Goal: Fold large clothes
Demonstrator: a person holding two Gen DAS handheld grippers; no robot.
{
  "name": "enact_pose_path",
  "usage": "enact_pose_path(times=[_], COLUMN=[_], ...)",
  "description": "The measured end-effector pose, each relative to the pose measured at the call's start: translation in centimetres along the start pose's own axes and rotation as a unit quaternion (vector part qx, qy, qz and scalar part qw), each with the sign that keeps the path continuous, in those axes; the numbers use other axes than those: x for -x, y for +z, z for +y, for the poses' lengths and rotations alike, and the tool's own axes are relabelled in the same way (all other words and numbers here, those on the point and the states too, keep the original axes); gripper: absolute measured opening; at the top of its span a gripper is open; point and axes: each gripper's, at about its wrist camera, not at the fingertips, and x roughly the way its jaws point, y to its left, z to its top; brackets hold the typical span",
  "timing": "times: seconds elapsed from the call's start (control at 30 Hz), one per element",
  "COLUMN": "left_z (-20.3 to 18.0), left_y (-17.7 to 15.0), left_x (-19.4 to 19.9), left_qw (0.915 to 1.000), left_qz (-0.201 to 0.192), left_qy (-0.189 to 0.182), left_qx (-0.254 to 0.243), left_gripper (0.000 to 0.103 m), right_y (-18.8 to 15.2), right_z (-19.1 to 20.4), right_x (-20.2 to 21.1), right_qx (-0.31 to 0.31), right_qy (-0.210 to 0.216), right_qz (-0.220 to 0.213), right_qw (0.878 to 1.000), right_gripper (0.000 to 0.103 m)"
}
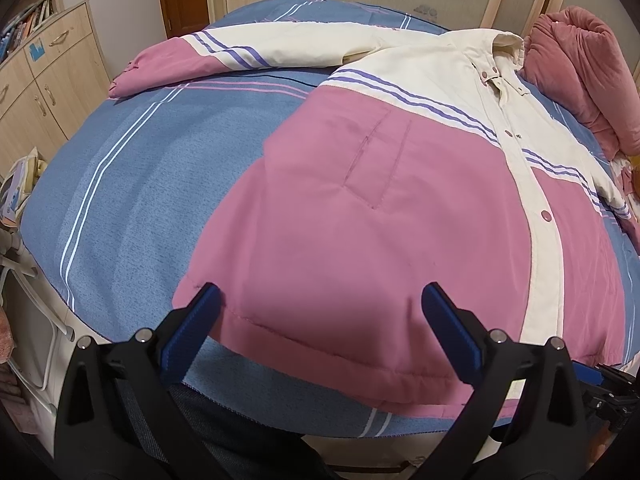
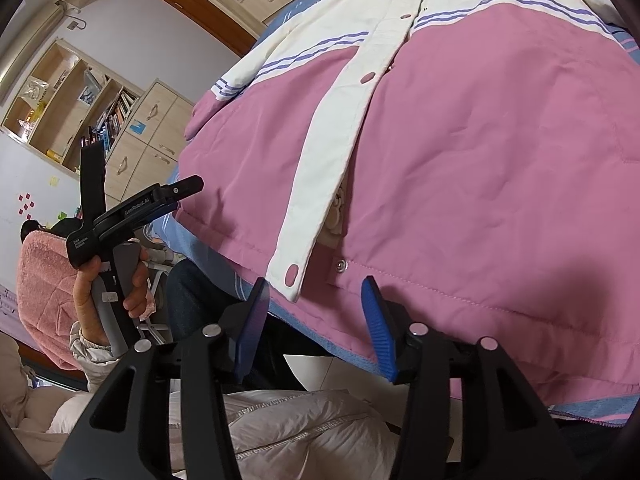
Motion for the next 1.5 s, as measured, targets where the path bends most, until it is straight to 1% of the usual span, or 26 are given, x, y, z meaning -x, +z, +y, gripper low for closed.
enact_pose_path(times=[0.53,0.57,0.6,0.67,0.73,0.8,0.9,1.03,1.13,1.23,1.3,1.37,1.43,1.5], left_z=[0.0,0.0,0.0,0.0,-0.1,-0.1,0.2,1.4,2.3,2.8,3.1,3.3,3.5,3.7], left_y=[-0.1,-0.1,-0.1,-0.1,0.0,0.2,0.5,1.1,1.8,2.5,2.9,3.3,3.6,3.6], left_x=[0.0,0.2,0.3,0.8,1.5,2.1,2.6,2.8,2.9,2.9,2.6,2.0,0.6,-1.0], left_qw=[1.0,1.0,1.0,0.9999,0.9998,0.9995,0.9992,0.9988,0.9983,0.9976,0.9973,0.9972,0.9979,0.9985], left_qz=[-0.001,-0.002,-0.004,-0.01,-0.02,-0.029,-0.04,-0.046,-0.052,-0.062,-0.064,-0.063,-0.048,-0.024], left_qy=[-0.001,-0.001,-0.002,-0.004,-0.006,-0.008,-0.007,0.008,0.006,0.004,0.0,-0.005,-0.004,-0.006], left_qx=[0.001,0.001,0.001,0.0,-0.001,-0.001,0.002,0.016,0.027,0.033,0.037,0.04,0.043,0.049], left_gripper=[0.101,0.101,0.101,0.101,0.101,0.101,0.101,0.101,0.101,0.101,0.101,0.101,0.101,0.101], right_y=[-0.1,-0.1,-0.1,0.0,0.2,0.3,0.5,0.9,1.8,3.5,4.9,6.3,7.7,9.5], right_z=[0.3,0.2,0.2,0.2,0.1,0.0,-0.1,0.1,1.0,3.0,5.1,6.6,8.1,9.8], right_x=[-0.3,-0.3,-0.3,0.1,0.7,1.1,1.7,1.9,2.1,1.9,1.1,-0.2,-1.7,-3.6], right_qx=[0.001,0.0,0.0,-0.002,-0.004,-0.008,-0.012,-0.009,0.007,0.048,0.081,0.105,0.127,0.153], right_qy=[0.001,0.002,0.003,0.007,0.014,0.023,0.032,0.024,0.012,-0.016,-0.041,-0.048,-0.05,-0.049], right_qz=[0.002,0.002,0.0,-0.013,-0.029,-0.041,-0.057,-0.063,-0.068,-0.074,-0.08,-0.071,-0.063,-0.058], right_qw=[1.0,1.0,1.0,1.0,0.999,0.999,0.998,0.998,0.998,0.996,0.993,0.991,0.989,0.985], right_gripper=[0.049,0.051,0.057,0.064,0.066,0.072,0.072,0.073,0.073,0.072,0.068,0.068,0.068,0.063])
